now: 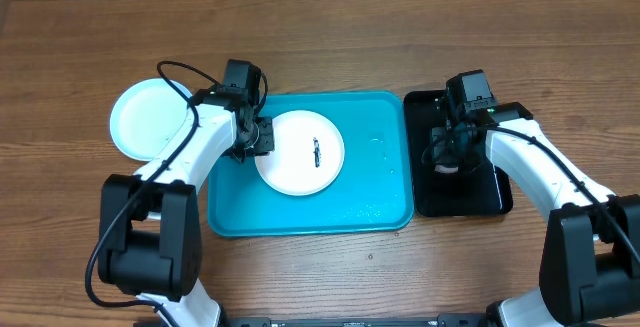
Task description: Clean dirty plates on tray and stack at the side
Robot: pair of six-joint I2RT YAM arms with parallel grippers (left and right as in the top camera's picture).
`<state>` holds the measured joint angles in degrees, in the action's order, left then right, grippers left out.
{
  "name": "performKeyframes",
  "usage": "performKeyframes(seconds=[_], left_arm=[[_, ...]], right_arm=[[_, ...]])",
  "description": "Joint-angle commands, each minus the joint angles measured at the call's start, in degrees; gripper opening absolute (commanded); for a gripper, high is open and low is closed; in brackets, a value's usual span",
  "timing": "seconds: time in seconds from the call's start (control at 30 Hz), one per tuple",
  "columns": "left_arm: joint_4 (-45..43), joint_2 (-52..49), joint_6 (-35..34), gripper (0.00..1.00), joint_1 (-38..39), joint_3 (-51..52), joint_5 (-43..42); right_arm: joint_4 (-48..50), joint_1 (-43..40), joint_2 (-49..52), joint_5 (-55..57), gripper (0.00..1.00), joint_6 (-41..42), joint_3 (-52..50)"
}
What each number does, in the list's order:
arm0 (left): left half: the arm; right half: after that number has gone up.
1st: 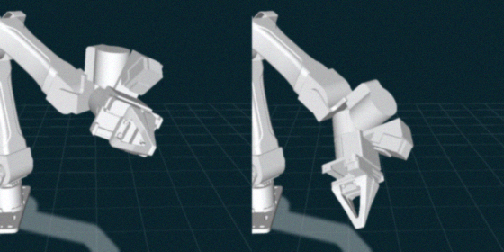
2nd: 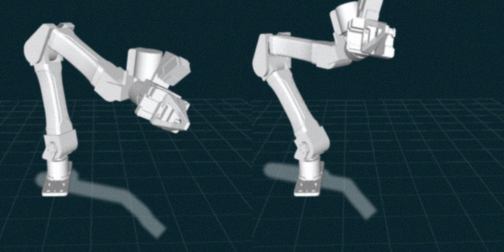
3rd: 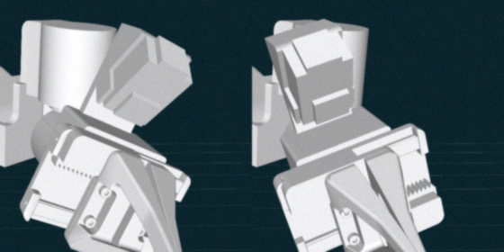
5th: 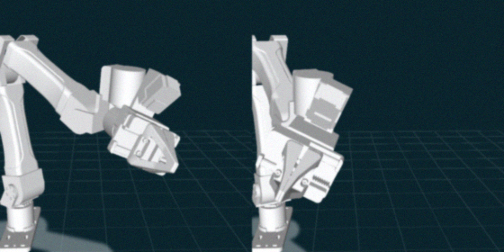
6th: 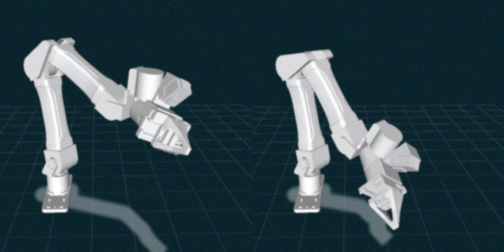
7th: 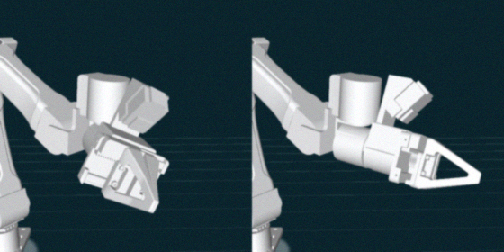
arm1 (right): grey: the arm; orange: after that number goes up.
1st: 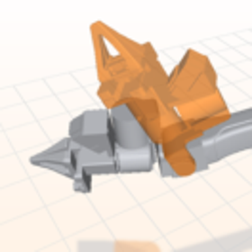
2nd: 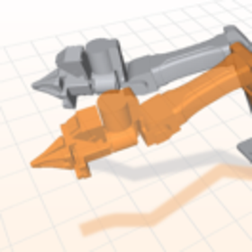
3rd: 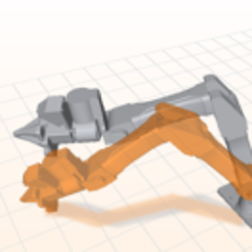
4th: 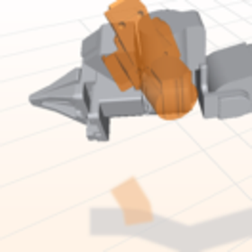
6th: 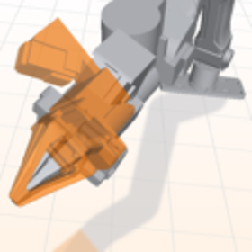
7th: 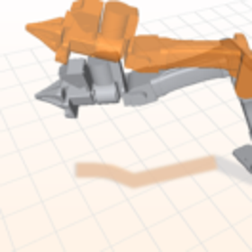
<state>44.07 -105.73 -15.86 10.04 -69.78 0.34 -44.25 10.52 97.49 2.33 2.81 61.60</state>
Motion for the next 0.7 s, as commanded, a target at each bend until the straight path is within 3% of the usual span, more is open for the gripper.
performKeyframes(seconds=[0.0,0.43,0.67], left_arm=[[-0.15,-1.81,1.31,0.29,0.07,0.22,1.2],[1.18,-2.32,0.46,0.13,0.11,0.22,-4.96],[2.21,-2.32,0.68,0.21,0.11,0.22,-4.2]], right_arm=[[0.2,-0.2,-1.27,-0.31,0.09,0.2,1.46],[0.17,-0.2,-1.27,-0.31,0.09,0.17,1.46],[0.17,-0.2,-1.27,-0.31,0.09,0.17,1.46]])
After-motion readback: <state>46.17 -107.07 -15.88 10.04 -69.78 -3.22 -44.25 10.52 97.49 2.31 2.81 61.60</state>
